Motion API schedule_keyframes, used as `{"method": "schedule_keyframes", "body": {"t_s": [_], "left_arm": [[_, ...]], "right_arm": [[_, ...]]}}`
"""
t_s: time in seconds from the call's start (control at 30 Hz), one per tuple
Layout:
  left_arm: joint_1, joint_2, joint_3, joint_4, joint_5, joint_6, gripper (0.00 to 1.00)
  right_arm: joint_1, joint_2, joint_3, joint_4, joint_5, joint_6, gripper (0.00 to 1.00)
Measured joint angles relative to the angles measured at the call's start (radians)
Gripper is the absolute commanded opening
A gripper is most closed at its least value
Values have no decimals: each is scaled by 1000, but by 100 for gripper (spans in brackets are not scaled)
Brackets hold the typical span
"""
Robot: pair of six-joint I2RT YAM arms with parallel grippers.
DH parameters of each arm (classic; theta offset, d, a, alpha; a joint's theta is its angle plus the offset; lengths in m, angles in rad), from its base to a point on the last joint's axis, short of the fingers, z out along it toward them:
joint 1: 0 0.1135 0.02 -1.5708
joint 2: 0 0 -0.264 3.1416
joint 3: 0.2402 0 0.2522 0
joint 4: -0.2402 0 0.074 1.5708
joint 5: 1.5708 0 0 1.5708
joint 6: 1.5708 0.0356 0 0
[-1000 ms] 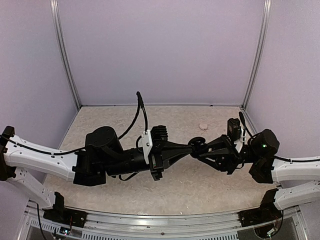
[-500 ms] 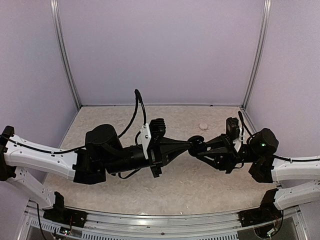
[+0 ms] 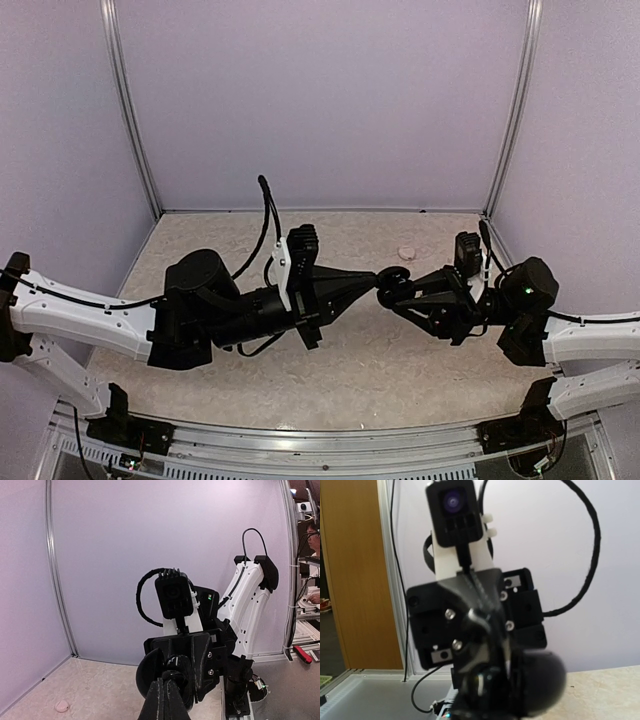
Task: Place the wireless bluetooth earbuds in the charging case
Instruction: Insert the left earbud into the left side groove of the charging case.
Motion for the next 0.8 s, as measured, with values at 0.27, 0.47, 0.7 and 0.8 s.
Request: {"method": "schedule_keyframes", "body": {"t_s": [0.27,0.47,0.7,0.8], "left_arm": [[-1,14,0,61,-11,-25,0],[-3,32,0,63,-11,-34,0],[-8,38,0,68,-3,-53,0],[-13,38,0,69,2,-60,0]], "right_arm": [[2,0,0,0,-1,-12,0],[2,0,0,-2,0,-23,0],[3,-1,2,-20,5,-34,0],[5,-3,2,-24,7,-40,0]]}}
